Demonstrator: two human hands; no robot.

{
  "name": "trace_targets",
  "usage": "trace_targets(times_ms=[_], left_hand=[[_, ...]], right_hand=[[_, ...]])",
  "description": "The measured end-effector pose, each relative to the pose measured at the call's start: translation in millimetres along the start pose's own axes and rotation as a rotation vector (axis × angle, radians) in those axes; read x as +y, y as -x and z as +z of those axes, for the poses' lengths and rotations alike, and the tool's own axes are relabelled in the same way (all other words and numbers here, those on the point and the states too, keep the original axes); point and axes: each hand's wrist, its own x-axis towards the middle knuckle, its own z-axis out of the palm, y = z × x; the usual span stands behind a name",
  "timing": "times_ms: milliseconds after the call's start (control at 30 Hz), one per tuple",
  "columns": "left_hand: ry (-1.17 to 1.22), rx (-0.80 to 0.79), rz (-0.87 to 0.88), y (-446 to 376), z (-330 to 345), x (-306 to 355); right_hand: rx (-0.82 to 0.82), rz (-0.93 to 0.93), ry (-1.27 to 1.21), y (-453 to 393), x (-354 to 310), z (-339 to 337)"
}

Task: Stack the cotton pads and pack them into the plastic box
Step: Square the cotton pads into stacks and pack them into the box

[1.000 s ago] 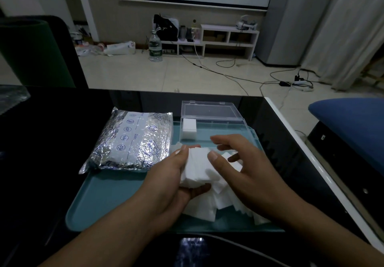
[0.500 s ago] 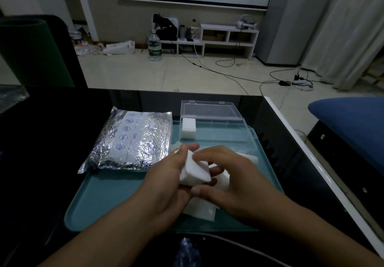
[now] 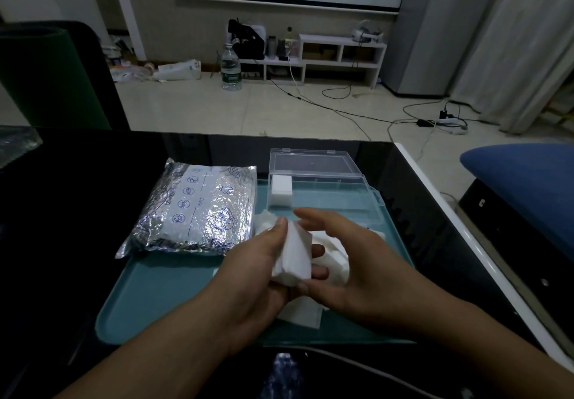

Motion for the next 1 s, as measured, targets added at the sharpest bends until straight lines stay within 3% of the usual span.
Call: trace_targets(times_ms=[500,1000], left_hand=[[-0.051,-0.077,0.077,-5.0,-4.0,-5.1],[0.022,-0.185,-0.007,-4.7,-2.9,-4.5]], right_hand=[[0.022,0.013,-0.043,0.2,-0.7,-1.1],[-0.023,0.066,-0.213,0.4,-5.5,-3.9]])
